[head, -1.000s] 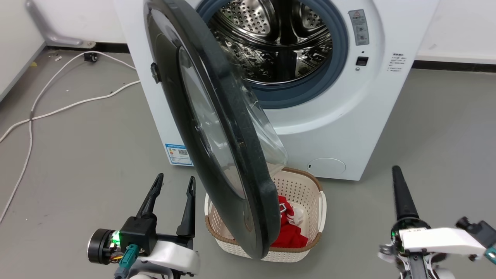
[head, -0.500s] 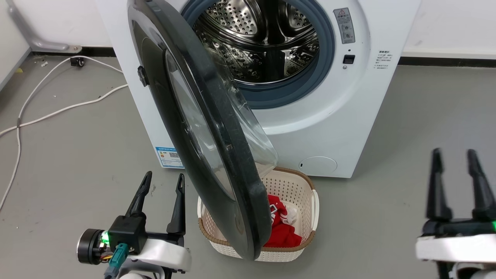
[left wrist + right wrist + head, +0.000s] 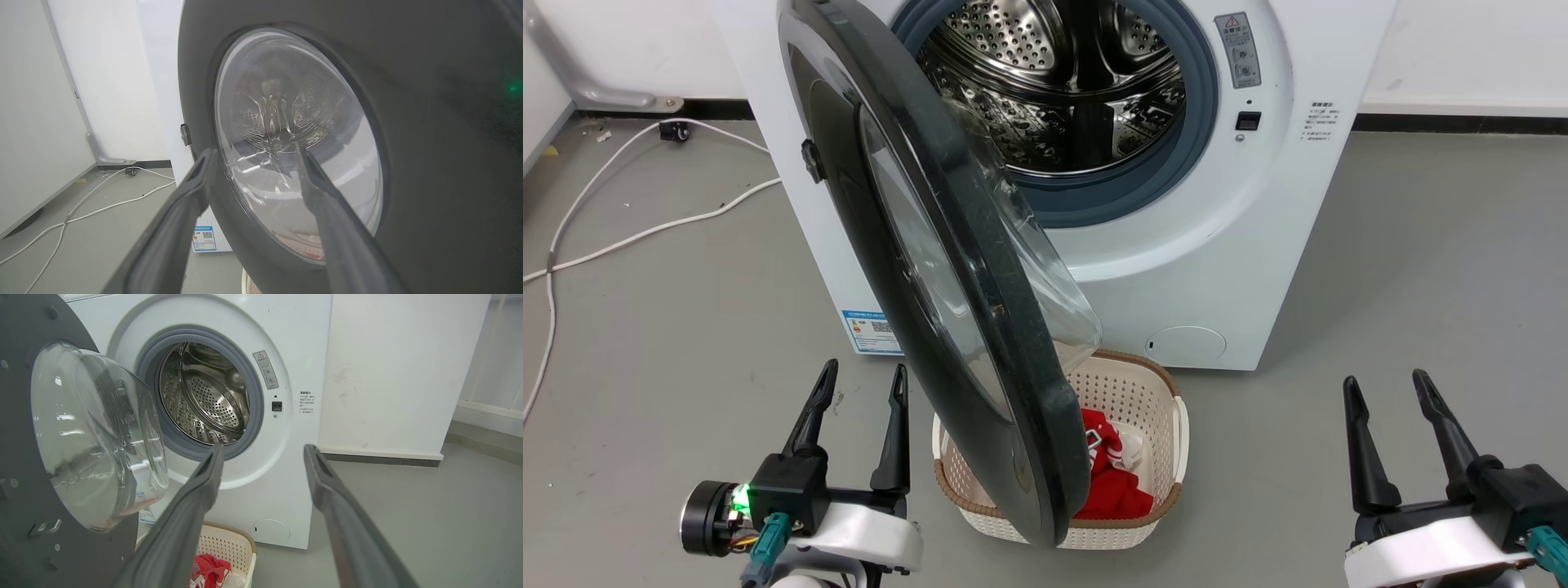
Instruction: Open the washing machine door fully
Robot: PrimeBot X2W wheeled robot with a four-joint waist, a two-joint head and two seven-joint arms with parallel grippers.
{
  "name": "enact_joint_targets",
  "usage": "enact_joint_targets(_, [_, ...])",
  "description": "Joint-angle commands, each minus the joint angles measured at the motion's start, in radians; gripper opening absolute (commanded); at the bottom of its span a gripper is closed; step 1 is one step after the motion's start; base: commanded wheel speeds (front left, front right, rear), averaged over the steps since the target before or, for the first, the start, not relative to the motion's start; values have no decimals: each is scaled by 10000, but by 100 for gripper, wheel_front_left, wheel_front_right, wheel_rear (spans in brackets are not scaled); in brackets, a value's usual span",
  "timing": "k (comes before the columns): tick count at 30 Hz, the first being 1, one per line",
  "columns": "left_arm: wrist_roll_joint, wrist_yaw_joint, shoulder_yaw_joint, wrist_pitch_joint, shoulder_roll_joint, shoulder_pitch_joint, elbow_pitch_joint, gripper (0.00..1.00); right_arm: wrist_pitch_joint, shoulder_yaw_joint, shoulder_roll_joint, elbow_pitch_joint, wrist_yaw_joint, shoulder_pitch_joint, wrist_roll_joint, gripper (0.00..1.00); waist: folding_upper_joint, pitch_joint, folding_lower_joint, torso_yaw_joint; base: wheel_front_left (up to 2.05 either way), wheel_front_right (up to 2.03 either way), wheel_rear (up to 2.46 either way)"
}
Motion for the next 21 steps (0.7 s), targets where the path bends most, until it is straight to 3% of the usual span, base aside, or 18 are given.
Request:
enact_joint_targets(1, [42, -24, 7, -25, 4, 60, -33, 100, -58, 23, 14, 55, -6, -119, 6, 100, -1, 0, 0, -5, 0, 0, 0])
enact_joint_targets(17, [49, -74, -56, -25, -2, 62, -62, 100, -74, 76, 15, 754, -7, -441, -62, 100, -1, 53, 0, -12, 0, 0, 0])
enact_joint_targets(18, [47, -85, -66, -25, -2, 59, -81, 55, -71, 72, 15, 770, -7, -442, -61, 100, -1, 56, 0, -15, 0, 0, 0])
enact_joint_targets(19, [51, -93, -65, -25, -2, 64, -88, 0, -63, 70, 15, 779, -7, -445, -49, 100, -1, 59, 0, -18, 0, 0, 0])
enact_joint_targets(21, [37, -118, -51, -25, -1, 74, -116, 0, -59, 71, 15, 785, -7, -457, -30, 100, -1, 71, 0, -30, 0, 0, 0])
